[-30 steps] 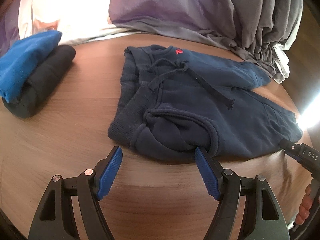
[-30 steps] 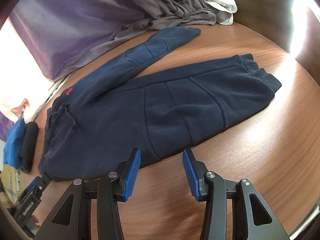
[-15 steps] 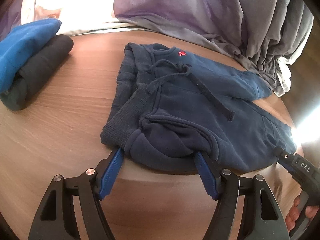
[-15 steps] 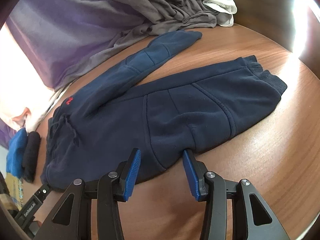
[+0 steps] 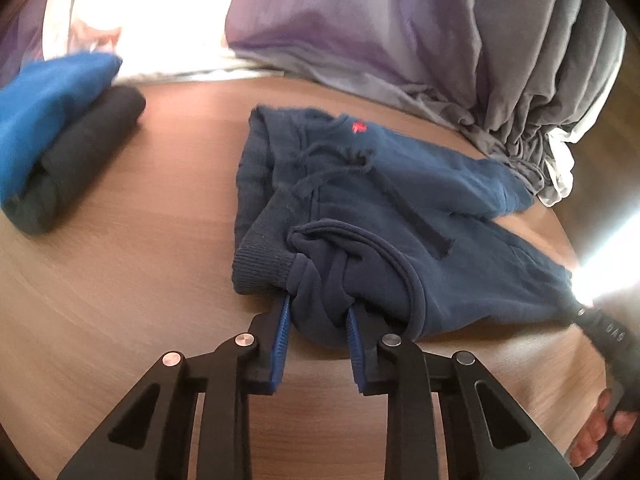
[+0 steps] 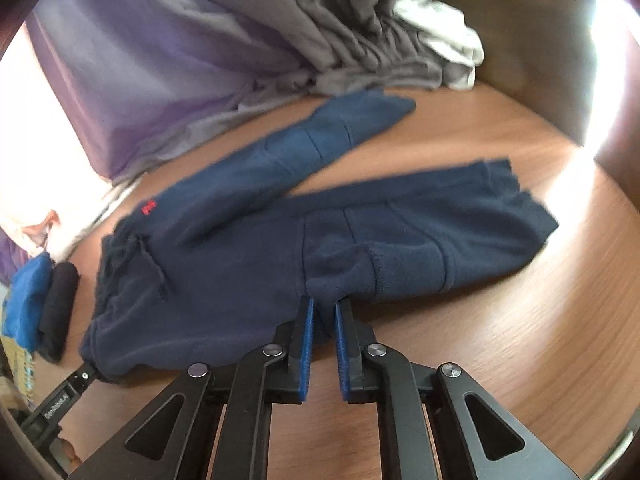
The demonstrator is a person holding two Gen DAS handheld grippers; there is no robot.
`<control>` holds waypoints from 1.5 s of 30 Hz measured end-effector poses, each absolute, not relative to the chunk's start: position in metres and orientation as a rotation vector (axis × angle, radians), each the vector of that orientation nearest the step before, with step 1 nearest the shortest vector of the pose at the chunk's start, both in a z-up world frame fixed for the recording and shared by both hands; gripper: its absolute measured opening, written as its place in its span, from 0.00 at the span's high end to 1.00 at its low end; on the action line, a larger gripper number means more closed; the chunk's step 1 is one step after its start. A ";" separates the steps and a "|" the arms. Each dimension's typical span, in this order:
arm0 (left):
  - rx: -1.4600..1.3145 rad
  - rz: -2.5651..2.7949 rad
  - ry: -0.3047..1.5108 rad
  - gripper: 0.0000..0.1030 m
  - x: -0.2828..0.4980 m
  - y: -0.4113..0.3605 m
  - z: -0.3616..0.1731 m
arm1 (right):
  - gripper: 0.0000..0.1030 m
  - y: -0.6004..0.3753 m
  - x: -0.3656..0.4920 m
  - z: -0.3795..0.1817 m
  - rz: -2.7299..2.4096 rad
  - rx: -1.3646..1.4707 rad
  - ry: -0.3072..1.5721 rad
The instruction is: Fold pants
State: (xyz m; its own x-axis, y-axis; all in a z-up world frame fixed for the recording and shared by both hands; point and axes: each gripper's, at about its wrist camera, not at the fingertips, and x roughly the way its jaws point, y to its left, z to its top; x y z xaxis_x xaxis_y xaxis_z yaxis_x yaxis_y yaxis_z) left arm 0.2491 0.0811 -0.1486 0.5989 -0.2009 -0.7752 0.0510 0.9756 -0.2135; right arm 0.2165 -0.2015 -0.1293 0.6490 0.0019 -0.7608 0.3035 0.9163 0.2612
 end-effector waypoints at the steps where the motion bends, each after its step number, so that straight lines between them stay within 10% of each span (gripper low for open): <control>1: -0.174 -0.149 0.907 0.75 0.249 0.081 -0.143 | 0.91 -0.202 0.215 -0.123 -0.173 0.387 0.837; 23: -0.128 -0.148 0.795 0.77 0.237 0.080 -0.052 | 0.95 -0.202 0.208 -0.015 -0.099 0.316 0.592; 45: -0.020 -0.016 0.871 0.77 0.329 0.058 -0.081 | 0.96 -0.199 0.336 -0.023 0.015 0.062 0.698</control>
